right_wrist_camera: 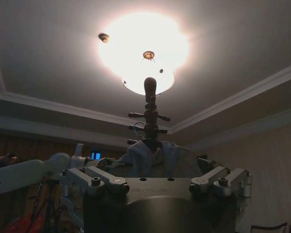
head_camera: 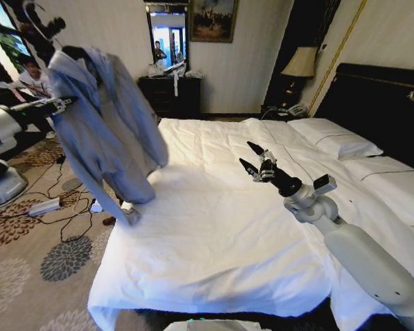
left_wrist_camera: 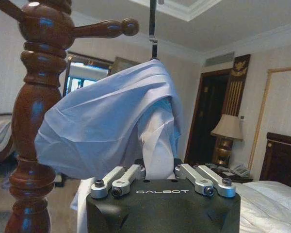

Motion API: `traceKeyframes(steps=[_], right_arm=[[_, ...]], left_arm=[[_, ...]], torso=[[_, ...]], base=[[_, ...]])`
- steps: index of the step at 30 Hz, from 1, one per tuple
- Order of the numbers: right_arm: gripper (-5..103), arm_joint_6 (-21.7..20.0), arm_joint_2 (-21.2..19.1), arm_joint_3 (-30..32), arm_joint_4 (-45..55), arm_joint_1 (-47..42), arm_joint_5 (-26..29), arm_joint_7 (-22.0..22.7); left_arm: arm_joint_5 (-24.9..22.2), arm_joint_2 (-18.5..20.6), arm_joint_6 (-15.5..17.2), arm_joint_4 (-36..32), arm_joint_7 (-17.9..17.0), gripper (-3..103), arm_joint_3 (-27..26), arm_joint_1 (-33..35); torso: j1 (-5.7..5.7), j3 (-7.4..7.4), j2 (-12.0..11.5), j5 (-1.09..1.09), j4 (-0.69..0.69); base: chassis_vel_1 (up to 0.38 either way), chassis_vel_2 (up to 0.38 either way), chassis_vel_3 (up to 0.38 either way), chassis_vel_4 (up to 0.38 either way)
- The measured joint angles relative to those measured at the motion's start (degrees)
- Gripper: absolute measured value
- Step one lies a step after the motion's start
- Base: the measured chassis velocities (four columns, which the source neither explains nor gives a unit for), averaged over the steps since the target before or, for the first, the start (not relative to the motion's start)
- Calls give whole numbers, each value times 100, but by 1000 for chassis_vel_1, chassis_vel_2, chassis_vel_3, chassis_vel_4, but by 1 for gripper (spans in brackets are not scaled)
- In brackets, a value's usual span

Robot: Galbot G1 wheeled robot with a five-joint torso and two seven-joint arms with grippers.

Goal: Pick up the clothes from the bed and hang them on the clothes hanger.

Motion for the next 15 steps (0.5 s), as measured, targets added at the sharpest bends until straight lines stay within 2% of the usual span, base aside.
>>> traceKeyframes(steps=[6, 8, 11, 15], right_arm=[[100, 15, -36, 67, 34, -32, -23, -52], [100, 20, -44, 77, 33, -39, -23, -58], [100, 51, -76, 99, -8, -61, -31, -91], [100, 76, -79, 105, -65, -61, -42, -110]], left_arm=[[-87, -247, 212, 358, -282, 19, 525, -819], [-87, -294, 231, 444, -296, 19, 619, -948], [-87, -495, 308, 793, -314, 19, 1067, -1452], [-61, -701, 377, 1094, -332, 19, 1430, -1784]], torso=[[-2, -1, 0, 0, -2], [-2, -1, 0, 0, -2], [-1, -1, 0, 0, -2], [-2, -1, 0, 0, -2]], base=[[0, 0, 0, 0], [0, 0, 0, 0], [0, 0, 0, 0], [0, 0, 0, 0]])
